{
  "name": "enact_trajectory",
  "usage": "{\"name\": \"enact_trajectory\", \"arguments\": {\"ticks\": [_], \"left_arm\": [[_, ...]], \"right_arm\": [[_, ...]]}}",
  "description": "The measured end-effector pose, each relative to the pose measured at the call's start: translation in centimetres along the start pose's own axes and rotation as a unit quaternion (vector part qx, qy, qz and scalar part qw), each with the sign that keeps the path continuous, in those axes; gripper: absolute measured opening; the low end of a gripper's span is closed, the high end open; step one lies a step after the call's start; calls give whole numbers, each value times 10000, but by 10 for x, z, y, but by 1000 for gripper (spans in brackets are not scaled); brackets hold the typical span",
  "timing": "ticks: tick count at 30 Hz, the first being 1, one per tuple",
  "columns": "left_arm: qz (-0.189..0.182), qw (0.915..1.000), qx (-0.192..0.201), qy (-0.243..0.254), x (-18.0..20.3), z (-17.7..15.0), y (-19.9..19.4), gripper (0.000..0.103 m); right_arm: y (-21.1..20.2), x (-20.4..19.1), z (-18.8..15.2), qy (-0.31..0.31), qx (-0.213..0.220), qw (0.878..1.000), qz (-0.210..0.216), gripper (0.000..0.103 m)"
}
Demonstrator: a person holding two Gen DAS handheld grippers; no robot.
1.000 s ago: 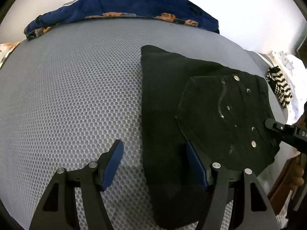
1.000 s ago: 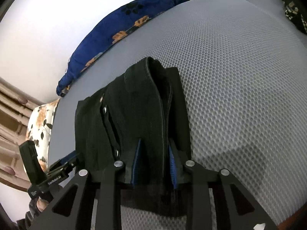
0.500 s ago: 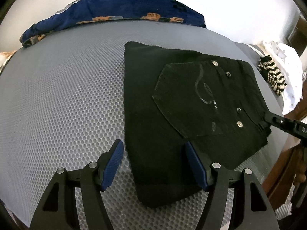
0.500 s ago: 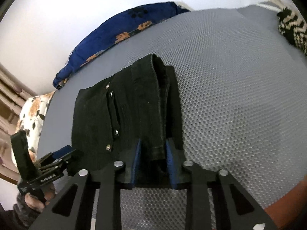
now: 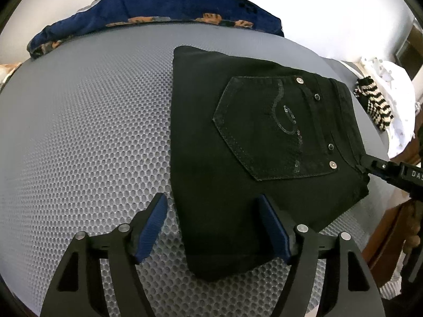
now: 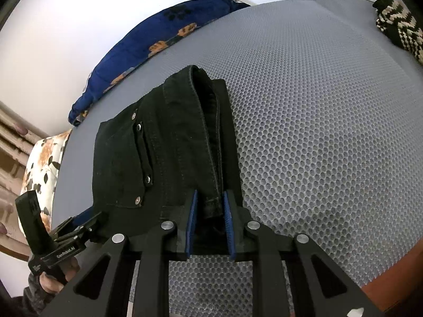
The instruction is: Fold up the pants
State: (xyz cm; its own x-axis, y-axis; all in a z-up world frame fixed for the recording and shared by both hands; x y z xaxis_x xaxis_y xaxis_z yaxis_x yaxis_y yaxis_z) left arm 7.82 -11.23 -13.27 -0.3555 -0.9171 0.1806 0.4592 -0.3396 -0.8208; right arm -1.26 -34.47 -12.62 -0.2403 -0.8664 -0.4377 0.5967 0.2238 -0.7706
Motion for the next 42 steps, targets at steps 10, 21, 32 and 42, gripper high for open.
{"name": "enact_trajectory", "arguments": {"ticks": [10, 21, 32, 42], "left_arm": [[135, 9998, 10, 121, 1, 6, -3, 73], [201, 9996, 130, 114, -7, 13, -12, 73], [-392, 9974, -18, -598, -34, 27, -8, 73], [-900, 9913, -308, -905, -33, 28, 4, 72]], "right_arm": [[4, 1, 9, -115, -100, 9999, -25, 27], [12, 4, 23, -227, -137, 9996, -90, 37], [19, 11, 29, -127, -210, 9996, 128, 41], [28, 25, 32, 165, -482, 9953, 829, 41]]}}
Point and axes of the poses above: each gripper's, at about its wrist camera, not at the fingertips, and y roughly the way its jaws point, x to its right, z to its top, the point moved 5 cm from there along y, roughly the way its jaws point, and after that the axes turned 3 degrees about x, right-handed, at the moved point
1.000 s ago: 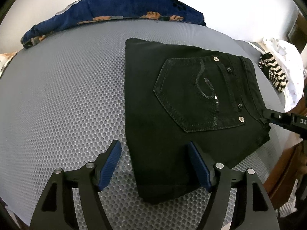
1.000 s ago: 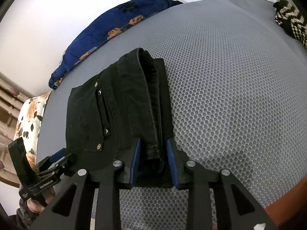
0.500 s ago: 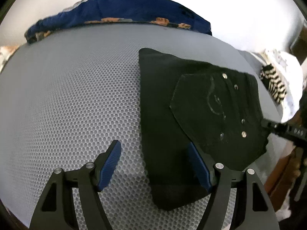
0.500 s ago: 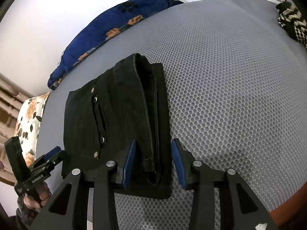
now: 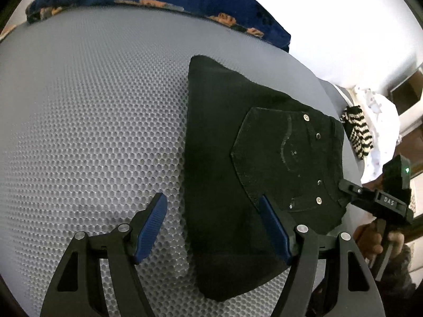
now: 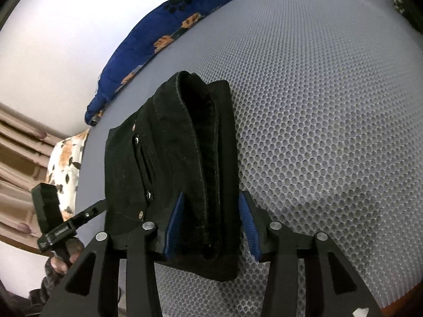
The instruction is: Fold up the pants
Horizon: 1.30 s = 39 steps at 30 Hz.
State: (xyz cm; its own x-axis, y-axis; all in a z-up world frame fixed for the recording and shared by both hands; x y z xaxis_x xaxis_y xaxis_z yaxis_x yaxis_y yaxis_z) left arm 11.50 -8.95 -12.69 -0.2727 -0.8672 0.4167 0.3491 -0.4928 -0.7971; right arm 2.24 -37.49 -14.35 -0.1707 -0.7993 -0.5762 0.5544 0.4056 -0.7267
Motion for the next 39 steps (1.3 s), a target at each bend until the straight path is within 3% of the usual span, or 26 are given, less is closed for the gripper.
{"name": "enact_trajectory", "arguments": {"ticks": [12, 24, 30, 36, 39], "left_arm": [[-454, 9987, -163, -145, 8, 9, 15, 71], [-1109, 9926, -346, -346, 6, 24, 28, 70], [-1432, 9878, -364, -483, -3, 33, 34, 64], [-1787, 9804, -400, -727, -11, 39, 38, 63], [-1810, 9809, -347, -626, -8, 42, 41, 63]], "right_arm": [[4, 10, 5, -96, -98, 9995, 274, 48], [16, 19, 19, -70, -395, 9927, 1136, 38], [27, 18, 27, -196, -713, 9857, 1511, 36], [35, 16, 34, -263, -867, 9815, 1689, 36], [39, 15, 38, -272, -842, 9803, 1767, 36]]}}
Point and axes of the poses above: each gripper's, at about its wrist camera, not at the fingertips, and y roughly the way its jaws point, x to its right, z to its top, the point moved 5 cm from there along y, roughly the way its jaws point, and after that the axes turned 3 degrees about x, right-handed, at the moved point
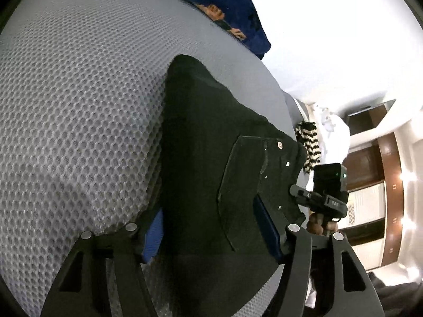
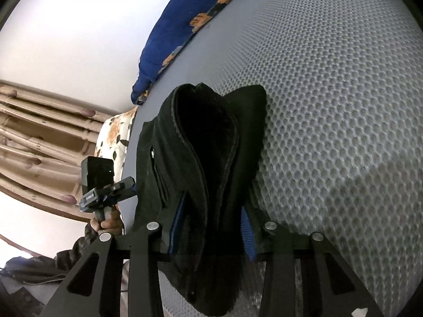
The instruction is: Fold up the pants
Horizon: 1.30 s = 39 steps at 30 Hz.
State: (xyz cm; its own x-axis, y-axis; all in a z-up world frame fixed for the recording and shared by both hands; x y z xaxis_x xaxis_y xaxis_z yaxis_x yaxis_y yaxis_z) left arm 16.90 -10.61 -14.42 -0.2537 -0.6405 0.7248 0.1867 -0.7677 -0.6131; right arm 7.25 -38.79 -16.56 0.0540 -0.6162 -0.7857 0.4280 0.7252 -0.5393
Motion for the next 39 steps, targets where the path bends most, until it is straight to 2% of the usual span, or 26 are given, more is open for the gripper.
{"name": "enact_trajectory", "arguments": {"ticks": [5, 8, 11, 13, 16, 19, 22, 29, 39], "left_arm": [[250, 9993, 162, 237, 10, -2, 6, 62], [823, 9948, 274, 541, 17, -8, 9, 43], [1122, 9915, 303, 581, 17, -10, 8, 38], [1391, 9874, 306, 690, 25, -10, 14, 37], [1864, 9767, 313, 1020, 39, -13, 21, 36], [2112, 9696, 336, 1191, 47, -15, 25, 33], [2244, 9647, 407, 1315, 52, -16, 25, 30], [2215, 9645, 479, 1355, 45, -19, 5, 21], [2165, 9656, 669, 1273, 37, -27, -33, 18]], "right_arm": [[10, -4, 11, 40, 168, 9998, -80, 36], [9, -7, 9, 42, 290, 9993, -251, 34], [11, -15, 7, 14, 427, 9977, -527, 31], [11, -19, 7, 30, 507, 9962, -703, 30], [15, -27, 8, 34, 594, 9930, -1020, 30], [16, -34, 10, -29, 641, 9887, -1355, 29], [16, -38, 11, 29, 706, 9861, -1502, 27], [14, -60, 11, -1, 784, 9826, -1687, 22], [35, -94, 1, -56, 701, 9863, -1492, 20]]}}
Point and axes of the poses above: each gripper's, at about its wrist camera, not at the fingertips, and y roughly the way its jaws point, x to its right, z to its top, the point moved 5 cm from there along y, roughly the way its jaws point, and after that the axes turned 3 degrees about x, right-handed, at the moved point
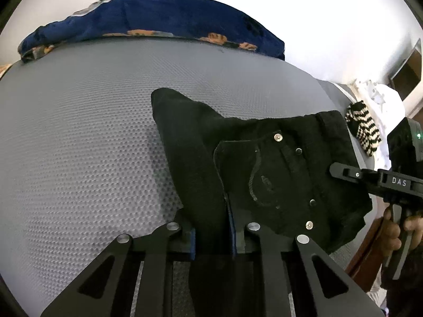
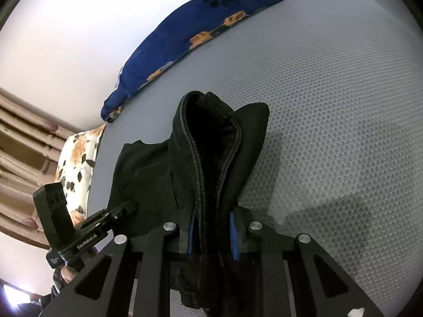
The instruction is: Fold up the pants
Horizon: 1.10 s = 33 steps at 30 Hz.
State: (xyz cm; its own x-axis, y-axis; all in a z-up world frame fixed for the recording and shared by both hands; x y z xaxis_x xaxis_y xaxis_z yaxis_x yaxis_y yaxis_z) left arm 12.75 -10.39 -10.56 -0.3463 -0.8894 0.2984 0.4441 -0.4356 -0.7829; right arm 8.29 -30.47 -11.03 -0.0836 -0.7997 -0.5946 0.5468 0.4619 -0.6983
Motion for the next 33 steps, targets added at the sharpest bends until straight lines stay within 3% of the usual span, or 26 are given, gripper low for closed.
{"name": "enact_trajectory", "arguments": {"ticks": [7, 14, 26, 33], "left_arm": [[136, 9998, 101, -123, -22, 7, -14, 18], [378, 9989, 245, -102, -52, 35, -19, 18], [715, 9964, 453, -40, -97, 107, -1, 18], [789, 9960, 421, -51, -118, 129, 21, 18]], "right_arm": [[19, -24, 7, -165, -115, 9996, 197, 19], [53, -55, 30, -265, -228, 9984, 434, 19], [104, -88, 88, -298, -192, 9977, 586, 19], [126, -87, 111, -212, -124, 9985, 489, 19]]}}
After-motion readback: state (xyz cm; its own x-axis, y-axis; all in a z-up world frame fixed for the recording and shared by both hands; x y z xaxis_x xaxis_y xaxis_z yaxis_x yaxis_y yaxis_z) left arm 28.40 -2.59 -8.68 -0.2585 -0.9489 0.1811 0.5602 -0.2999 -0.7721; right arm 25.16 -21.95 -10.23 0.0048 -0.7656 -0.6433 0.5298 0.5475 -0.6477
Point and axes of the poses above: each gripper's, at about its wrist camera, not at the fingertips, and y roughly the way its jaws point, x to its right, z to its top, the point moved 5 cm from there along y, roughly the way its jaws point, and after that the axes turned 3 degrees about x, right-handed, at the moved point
